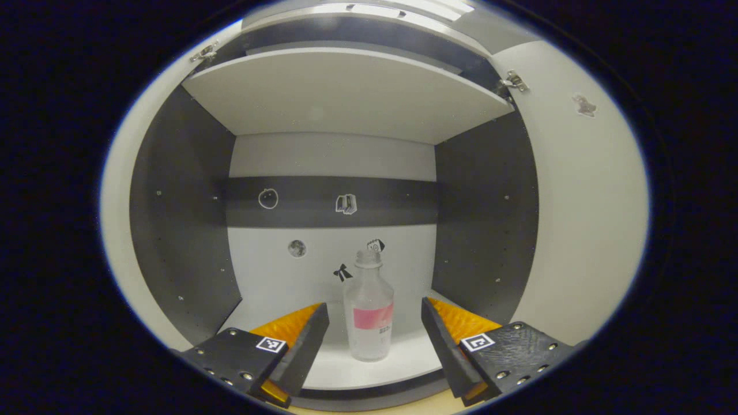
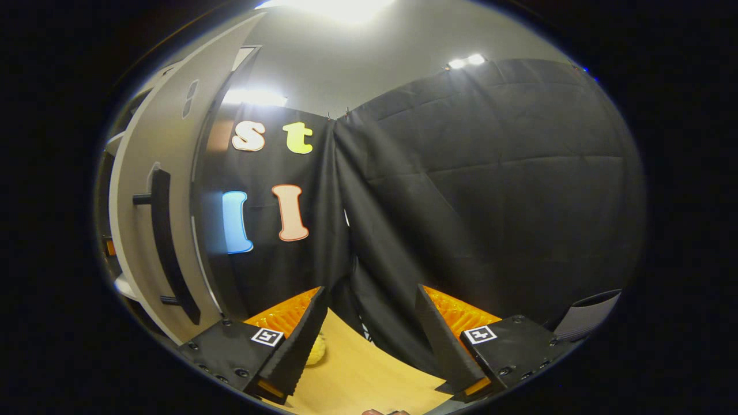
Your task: Grasp the bottle in the cabinet with the left hand and place it on the coaster, then close the right door with the right hand and the left door with the left hand.
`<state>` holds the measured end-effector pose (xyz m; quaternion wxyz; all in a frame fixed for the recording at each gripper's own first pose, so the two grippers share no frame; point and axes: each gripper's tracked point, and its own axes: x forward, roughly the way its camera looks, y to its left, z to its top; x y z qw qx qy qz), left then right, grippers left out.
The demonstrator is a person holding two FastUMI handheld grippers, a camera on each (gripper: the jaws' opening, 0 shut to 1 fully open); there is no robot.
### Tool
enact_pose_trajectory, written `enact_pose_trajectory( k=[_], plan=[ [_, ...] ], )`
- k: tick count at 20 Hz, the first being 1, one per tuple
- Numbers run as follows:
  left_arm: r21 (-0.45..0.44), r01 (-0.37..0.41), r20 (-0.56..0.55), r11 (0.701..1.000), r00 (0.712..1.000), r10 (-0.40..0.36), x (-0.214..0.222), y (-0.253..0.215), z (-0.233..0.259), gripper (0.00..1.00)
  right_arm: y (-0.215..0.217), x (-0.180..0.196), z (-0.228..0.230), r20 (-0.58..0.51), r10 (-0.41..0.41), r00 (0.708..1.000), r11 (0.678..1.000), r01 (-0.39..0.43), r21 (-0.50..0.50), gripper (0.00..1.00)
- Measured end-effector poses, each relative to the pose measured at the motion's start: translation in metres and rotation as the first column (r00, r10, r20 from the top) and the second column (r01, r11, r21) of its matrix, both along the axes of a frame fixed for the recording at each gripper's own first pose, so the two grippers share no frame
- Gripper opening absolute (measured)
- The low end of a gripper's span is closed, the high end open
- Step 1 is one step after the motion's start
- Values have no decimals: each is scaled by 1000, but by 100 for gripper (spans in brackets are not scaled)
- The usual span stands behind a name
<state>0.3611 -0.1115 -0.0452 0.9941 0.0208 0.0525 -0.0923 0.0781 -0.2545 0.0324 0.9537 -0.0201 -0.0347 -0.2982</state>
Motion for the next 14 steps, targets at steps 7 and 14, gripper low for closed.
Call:
enact_pose_trajectory(
  k=[7, 14],
  plan=[
    [-20, -24, -66, 1000, 998, 22, 43, -1, -36, 94, -40, 9, -1, 1, -60, 998, 998, 60, 4, 97],
    [-27, -25, -97, 999, 995, 22, 58, -5, -52, 92, -48, 24, -9, -18, -36, 999, 999, 36, 22, 97]
  ],
)
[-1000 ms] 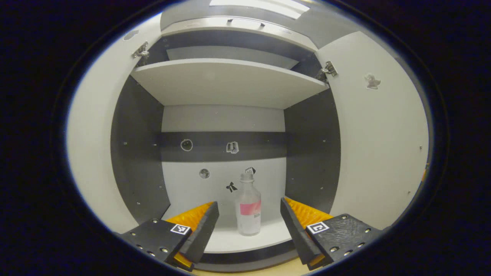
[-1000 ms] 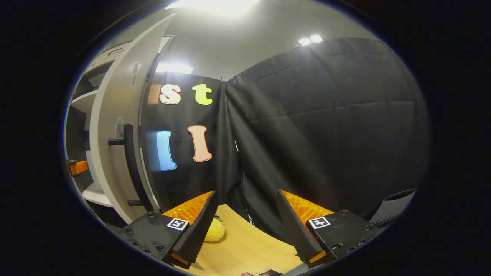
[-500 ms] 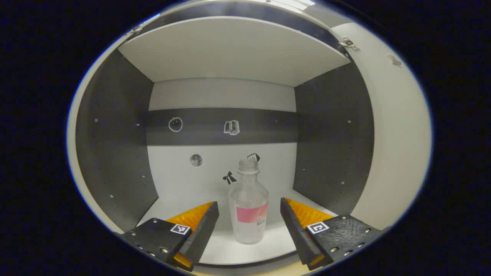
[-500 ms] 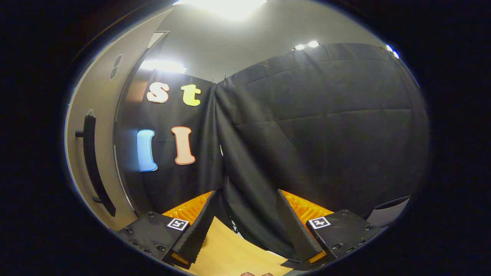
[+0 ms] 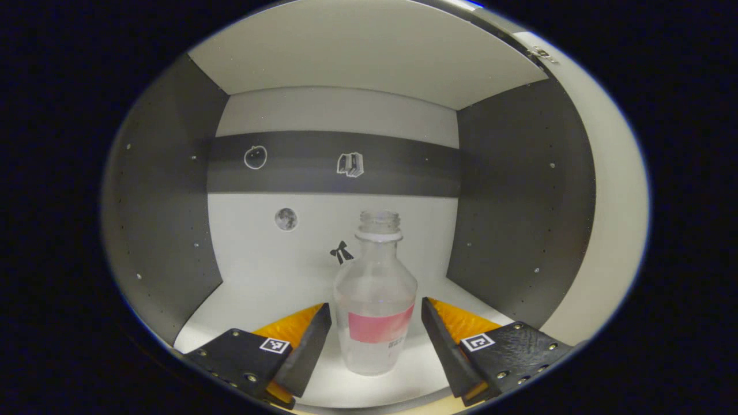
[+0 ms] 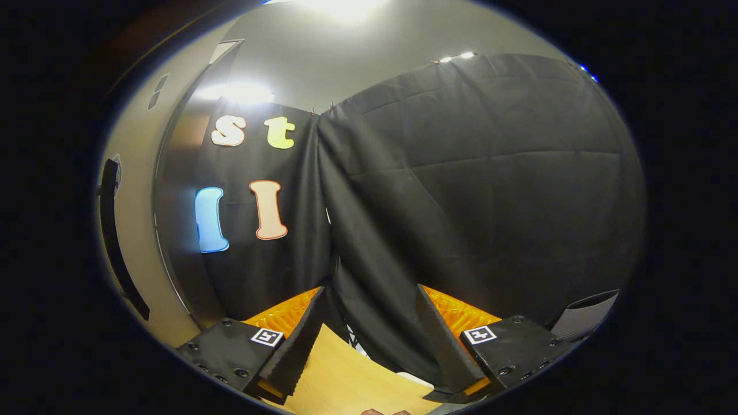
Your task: Grasp the bottle in the cabinet with the left hand and place it on the coaster, then close the right door with the right hand and the left door with the left hand.
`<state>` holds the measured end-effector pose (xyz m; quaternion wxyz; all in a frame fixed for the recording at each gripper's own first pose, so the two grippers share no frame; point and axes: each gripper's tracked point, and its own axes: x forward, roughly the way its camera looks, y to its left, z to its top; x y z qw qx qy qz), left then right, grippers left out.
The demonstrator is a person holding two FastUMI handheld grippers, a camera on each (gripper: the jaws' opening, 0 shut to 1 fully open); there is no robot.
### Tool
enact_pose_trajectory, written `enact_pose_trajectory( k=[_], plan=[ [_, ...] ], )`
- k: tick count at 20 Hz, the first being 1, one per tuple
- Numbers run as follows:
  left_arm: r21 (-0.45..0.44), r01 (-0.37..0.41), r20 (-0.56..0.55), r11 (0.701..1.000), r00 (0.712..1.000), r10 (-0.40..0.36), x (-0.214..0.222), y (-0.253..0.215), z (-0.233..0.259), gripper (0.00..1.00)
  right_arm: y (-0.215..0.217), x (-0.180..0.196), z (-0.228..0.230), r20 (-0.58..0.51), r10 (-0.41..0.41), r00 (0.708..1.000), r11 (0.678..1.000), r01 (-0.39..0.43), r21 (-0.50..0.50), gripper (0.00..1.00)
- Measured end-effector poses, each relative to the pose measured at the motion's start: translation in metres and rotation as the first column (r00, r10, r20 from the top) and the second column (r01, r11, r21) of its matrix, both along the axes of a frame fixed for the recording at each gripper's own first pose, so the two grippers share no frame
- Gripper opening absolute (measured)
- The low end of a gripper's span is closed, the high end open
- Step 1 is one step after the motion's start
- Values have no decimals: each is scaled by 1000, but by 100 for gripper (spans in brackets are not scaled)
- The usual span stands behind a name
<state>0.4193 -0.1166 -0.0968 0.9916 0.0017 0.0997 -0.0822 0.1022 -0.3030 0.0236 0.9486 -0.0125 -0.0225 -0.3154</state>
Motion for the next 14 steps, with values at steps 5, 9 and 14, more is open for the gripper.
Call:
enact_pose_trajectory(
  k=[5, 9, 14],
  plan=[
    [28, -17, -5, 999, 1000, 17, 5, -3, 1, 70, -6, 20, -5, -16, 44, 999, 999, -44, -3, 98],
    [14, -18, 6, 1000, 1000, 18, -4, -6, 9, 69, -11, 32, -14, -30, 96, 995, 995, -96, 10, 98],
    [30, -10, 112, 999, 994, 7, -29, -5, 52, 69, -3, 61, -13, -14, 167, 986, 985, -167, 36, 92]
  ],
)
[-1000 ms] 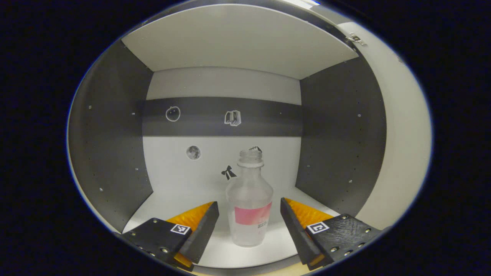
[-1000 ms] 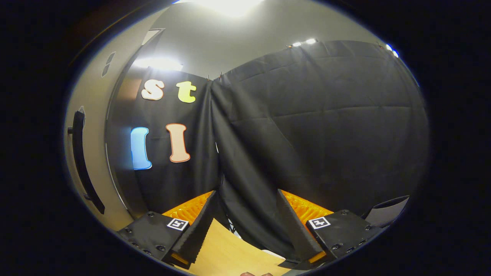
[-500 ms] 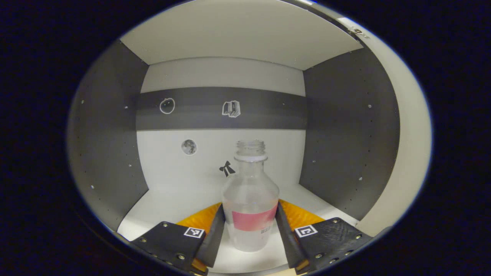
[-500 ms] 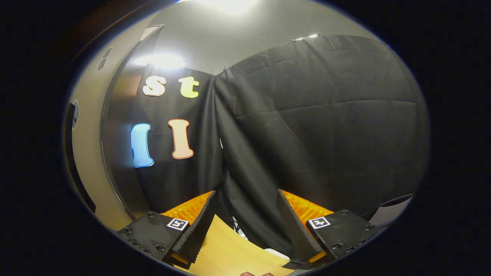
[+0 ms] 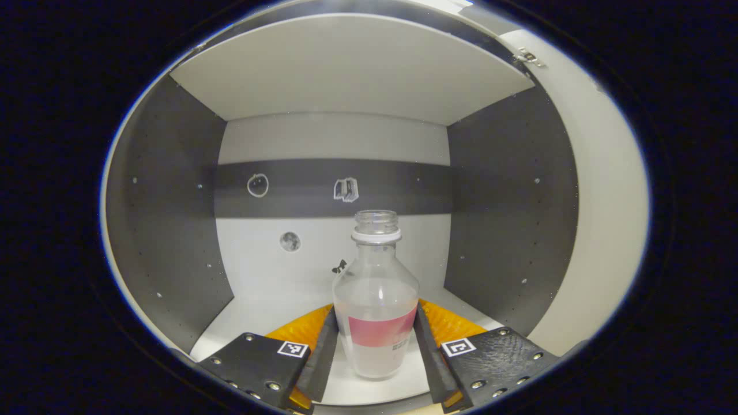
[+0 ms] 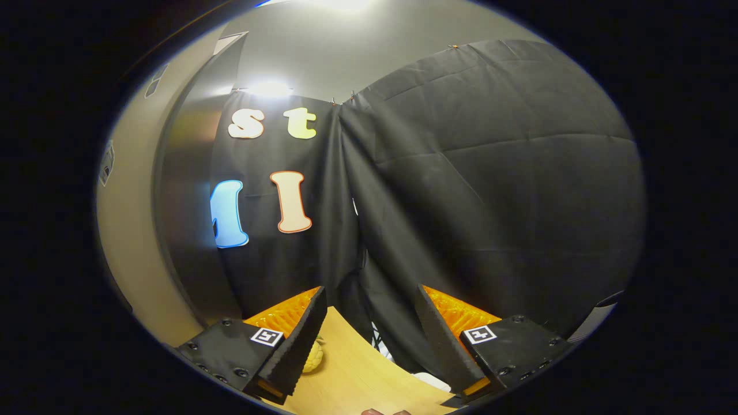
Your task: Grasp the bottle in the cabinet with the left hand and place it on the coaster, then close the right door with the right hand and the left door with the left hand.
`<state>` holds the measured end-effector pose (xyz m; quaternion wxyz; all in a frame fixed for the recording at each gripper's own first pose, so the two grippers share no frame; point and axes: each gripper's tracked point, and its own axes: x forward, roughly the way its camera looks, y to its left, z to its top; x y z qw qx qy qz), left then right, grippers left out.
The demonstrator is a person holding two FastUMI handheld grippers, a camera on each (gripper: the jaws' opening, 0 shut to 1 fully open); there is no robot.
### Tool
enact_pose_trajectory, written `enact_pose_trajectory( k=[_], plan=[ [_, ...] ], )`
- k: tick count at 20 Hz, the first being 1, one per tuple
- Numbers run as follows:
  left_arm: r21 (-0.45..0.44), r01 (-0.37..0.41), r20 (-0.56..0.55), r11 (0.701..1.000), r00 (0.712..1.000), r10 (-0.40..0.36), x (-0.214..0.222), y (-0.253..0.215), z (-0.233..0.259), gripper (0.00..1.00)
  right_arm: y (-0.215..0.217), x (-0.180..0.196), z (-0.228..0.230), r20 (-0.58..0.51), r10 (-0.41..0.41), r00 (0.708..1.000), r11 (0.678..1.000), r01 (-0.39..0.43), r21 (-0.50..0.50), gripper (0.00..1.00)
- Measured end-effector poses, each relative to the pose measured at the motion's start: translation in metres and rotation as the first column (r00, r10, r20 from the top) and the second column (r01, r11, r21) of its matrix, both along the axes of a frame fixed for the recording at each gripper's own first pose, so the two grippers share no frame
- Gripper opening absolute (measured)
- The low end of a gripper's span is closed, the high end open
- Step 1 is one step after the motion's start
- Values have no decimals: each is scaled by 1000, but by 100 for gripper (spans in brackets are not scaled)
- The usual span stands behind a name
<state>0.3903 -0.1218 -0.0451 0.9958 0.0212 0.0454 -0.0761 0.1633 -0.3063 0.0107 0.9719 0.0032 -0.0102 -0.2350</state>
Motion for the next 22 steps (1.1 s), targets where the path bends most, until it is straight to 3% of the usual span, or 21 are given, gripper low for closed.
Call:
enact_pose_trajectory(
  k=[2, 3, 4, 6, 8, 9, 10, 14, 15, 16, 17, 18, 19, 20, 22],
  plan=[
    [-4, 34, 72, 999, 997, -34, -19, -5, 23, 69, 5, -2, 2, 15, 19, 1000, 1000, -19, -8, 98],
    [-5, 38, 90, 999, 995, -37, -30, -4, 30, 58, 7, -3, 1, 24, 23, 999, 1000, -23, -10, 98],
    [-8, 44, 92, 999, 995, -43, -40, -3, 33, 62, 10, -5, 2, 34, 29, 999, 1000, -29, -6, 92],
    [-22, 43, 88, 999, 995, -41, -61, 6, 36, 72, 20, -13, 4, 54, 48, 997, 999, -49, 9, 98],
    [-23, 38, 88, 999, 996, -35, -88, 12, 36, 72, 26, -23, 3, 60, 60, 996, 998, -61, 15, 97],
    [-27, 46, 94, 999, 995, -43, -104, 15, 36, 65, 27, -29, 4, 62, 64, 996, 998, -65, 14, 97],
    [-45, 60, 99, 997, 994, -55, -117, 13, 36, 71, 30, -36, 5, 63, 69, 996, 997, -70, 13, 97],
    [-122, 49, 79, 991, 996, -40, -171, 26, 25, 65, 36, -60, 4, 53, 95, 994, 995, -95, 3, 98],
    [-129, 34, 68, 991, 997, -26, -183, 31, 19, 58, 38, -67, 4, 51, 100, 994, 995, -100, 0, 98],
    [-134, 19, 60, 991, 998, -11, -194, 37, 15, 72, 41, -71, 4, 49, 107, 993, 994, -107, -2, 98],
    [-136, 6, 53, 991, 999, 2, -205, 41, 11, 72, 44, -74, 3, 47, 116, 992, 993, -116, -3, 98],
    [-134, -5, 44, 991, 999, 11, -215, 45, 5, 65, 47, -77, 3, 44, 126, 991, 992, -126, -3, 98],
    [-128, -11, 35, 992, 999, 15, -225, 48, 0, 65, 50, -80, 2, 42, 137, 990, 991, -137, -3, 98],
    [-122, -18, 26, 992, 999, 22, -235, 50, -8, 72, 54, -84, 3, 41, 147, 988, 989, -147, -3, 98],
    [-117, -33, 7, 993, 999, 34, -253, 55, -26, 72, 60, -90, 4, 41, 162, 986, 987, -162, -6, 98]
  ],
)
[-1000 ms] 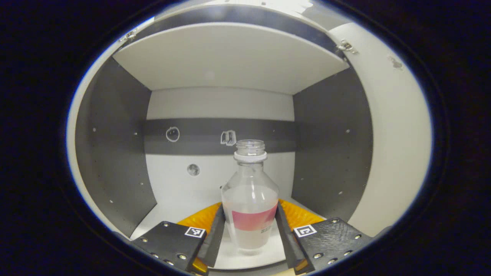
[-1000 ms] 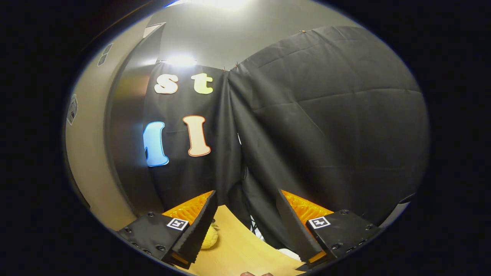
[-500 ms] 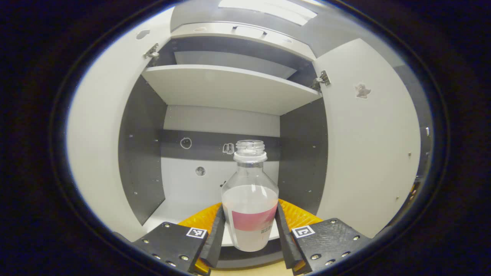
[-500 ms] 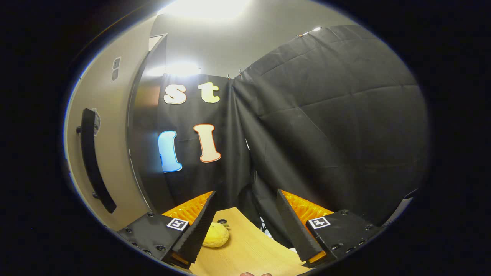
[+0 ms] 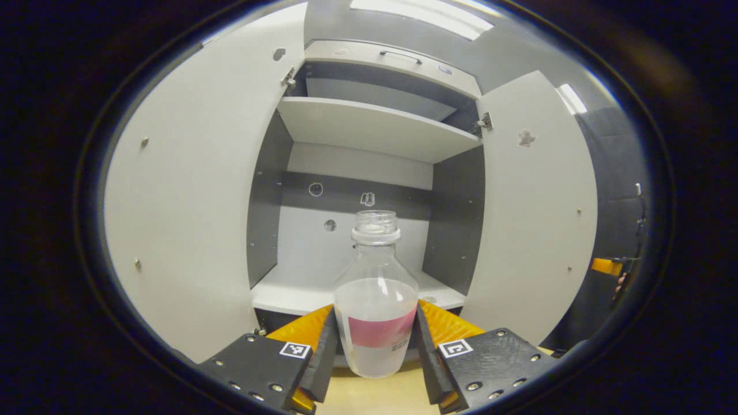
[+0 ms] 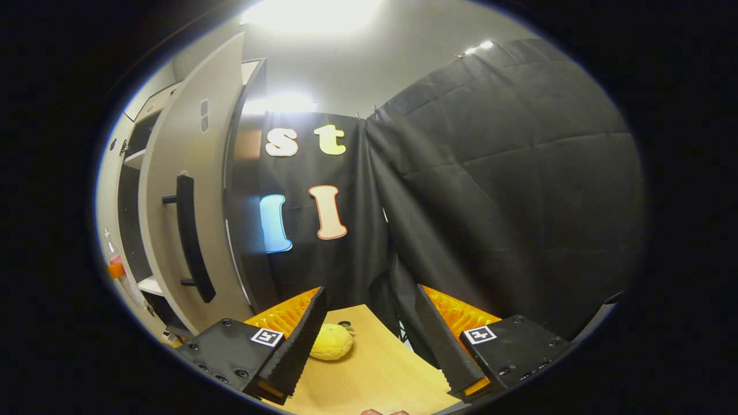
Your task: Grasp the bottle in the cabinet with the left hand and place it on the coaster, then close the right door with the right hand and the left door with the left hand.
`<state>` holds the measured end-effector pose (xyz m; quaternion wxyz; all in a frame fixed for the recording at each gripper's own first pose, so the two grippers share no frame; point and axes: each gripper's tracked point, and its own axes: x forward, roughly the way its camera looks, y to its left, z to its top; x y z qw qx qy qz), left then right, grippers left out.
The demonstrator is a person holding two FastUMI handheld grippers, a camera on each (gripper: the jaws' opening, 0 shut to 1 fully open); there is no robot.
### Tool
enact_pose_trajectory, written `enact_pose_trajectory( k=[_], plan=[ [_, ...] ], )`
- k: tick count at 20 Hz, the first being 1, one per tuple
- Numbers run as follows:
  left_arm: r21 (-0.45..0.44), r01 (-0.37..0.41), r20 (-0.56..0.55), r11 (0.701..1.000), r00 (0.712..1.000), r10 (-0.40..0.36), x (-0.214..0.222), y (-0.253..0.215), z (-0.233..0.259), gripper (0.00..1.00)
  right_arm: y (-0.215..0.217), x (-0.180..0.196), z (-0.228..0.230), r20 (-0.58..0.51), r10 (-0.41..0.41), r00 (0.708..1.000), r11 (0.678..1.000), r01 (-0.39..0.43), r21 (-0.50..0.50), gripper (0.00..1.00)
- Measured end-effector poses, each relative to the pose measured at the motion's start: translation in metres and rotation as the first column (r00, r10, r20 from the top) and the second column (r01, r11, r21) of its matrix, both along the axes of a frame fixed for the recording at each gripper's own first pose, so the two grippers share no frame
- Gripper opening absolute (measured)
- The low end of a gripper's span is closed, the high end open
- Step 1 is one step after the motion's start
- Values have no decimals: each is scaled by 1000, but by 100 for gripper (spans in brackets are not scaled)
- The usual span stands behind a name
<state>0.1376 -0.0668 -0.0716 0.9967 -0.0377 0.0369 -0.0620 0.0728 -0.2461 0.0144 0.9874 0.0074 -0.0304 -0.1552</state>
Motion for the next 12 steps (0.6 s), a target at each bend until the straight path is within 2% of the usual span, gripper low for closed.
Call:
enact_pose_trajectory(
  k=[1, 6, 12],
  plan=[
    [-1, -6, -12, 1000, 1000, 6, -7, 2, -10, 65, 3, -3, 0, -3, 5, 1000, 1000, -5, -3, 98],
    [-37, -12, -84, 999, 996, 9, -42, 7, -77, 65, 13, -16, 4, -13, 25, 1000, 1000, -25, -6, 98],
    [-58, -58, -171, 997, 984, 47, -83, 11, -164, 65, 23, -23, 16, -15, 48, 999, 998, -48, -32, 97]
  ],
)
